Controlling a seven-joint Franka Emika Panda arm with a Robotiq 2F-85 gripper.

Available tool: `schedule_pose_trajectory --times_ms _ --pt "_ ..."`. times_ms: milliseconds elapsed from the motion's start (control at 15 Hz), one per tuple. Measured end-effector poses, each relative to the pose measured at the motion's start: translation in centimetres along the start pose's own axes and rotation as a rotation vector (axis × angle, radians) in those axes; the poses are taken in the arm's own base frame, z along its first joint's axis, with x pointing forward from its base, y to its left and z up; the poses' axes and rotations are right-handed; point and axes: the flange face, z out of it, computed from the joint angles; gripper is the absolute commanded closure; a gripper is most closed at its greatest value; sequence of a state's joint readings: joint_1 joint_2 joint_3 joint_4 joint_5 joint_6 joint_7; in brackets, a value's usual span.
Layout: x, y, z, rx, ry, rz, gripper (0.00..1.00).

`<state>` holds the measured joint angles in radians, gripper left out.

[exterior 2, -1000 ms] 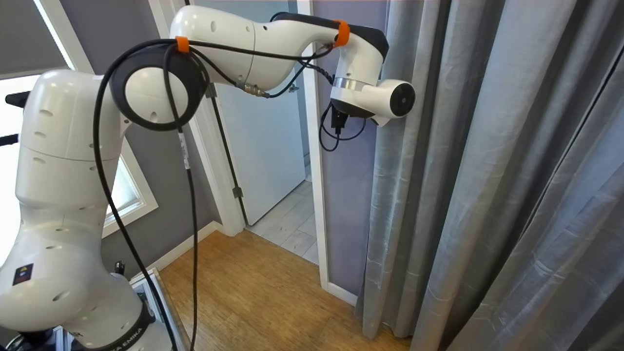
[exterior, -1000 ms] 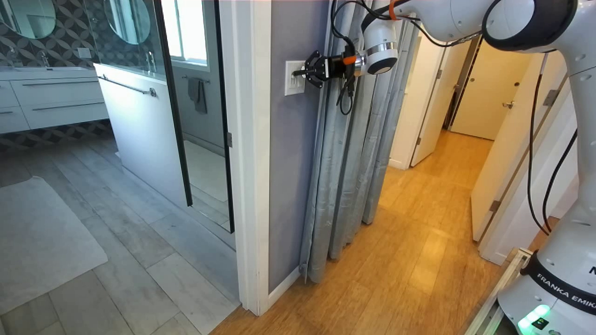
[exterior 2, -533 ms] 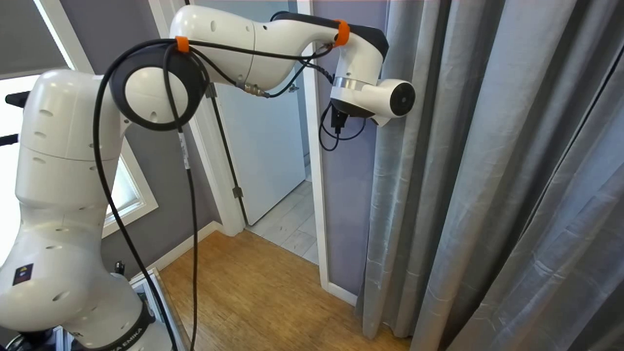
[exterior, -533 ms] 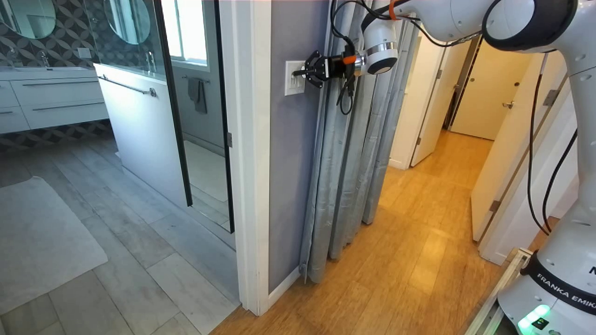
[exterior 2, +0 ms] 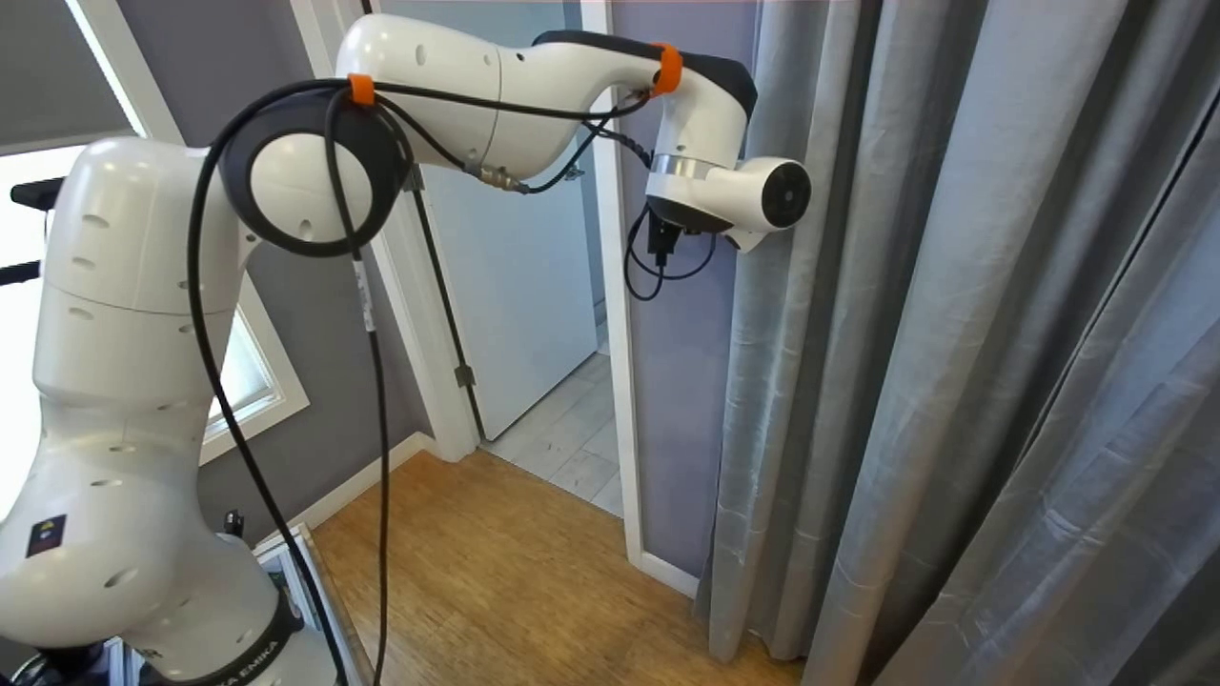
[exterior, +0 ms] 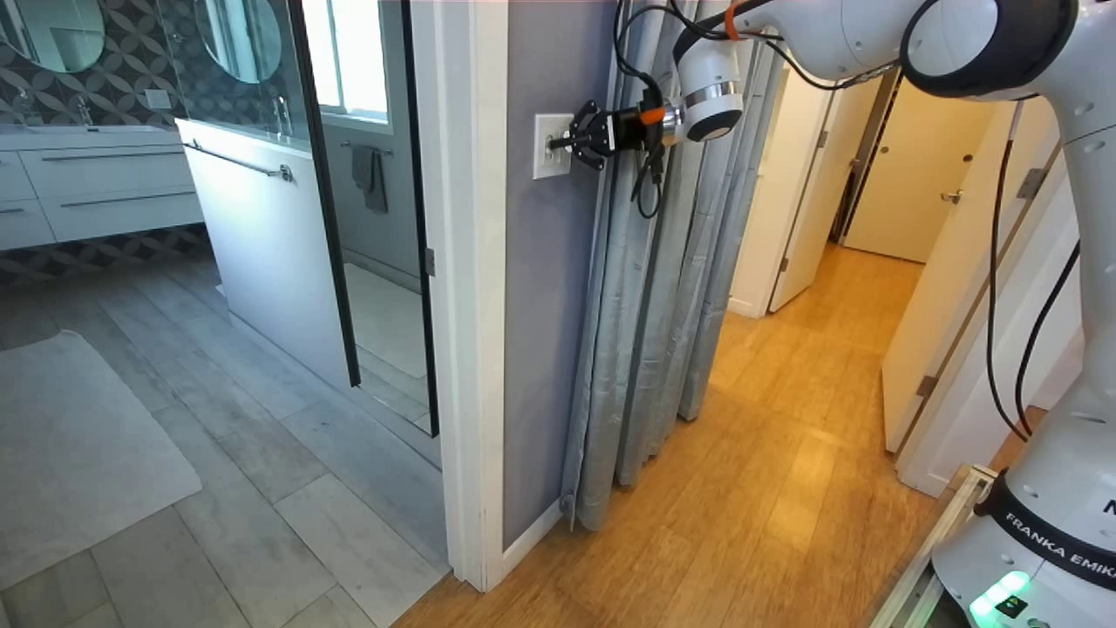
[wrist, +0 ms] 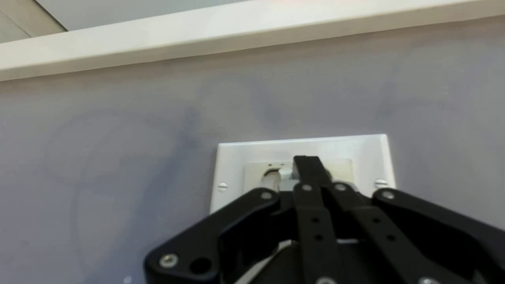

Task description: Flip the switch on the left

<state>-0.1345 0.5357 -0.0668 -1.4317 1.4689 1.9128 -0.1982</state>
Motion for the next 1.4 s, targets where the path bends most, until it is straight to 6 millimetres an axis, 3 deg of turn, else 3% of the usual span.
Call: schedule_pose_trajectory --times_ms 800,1067,1133,1400 --pt "0.1 0.1 0.2 -0.014 -0.007 0.0 1.0" --pt "-0.9 -0.8 0.8 0.005 -0.07 -0.01 1.0" --pt "-1.2 -1.0 0.8 0.006 -0.086 -0.014 0.81" --pt "-2.2 -1.3 0.1 -0.079 -0.14 -0.039 0.53"
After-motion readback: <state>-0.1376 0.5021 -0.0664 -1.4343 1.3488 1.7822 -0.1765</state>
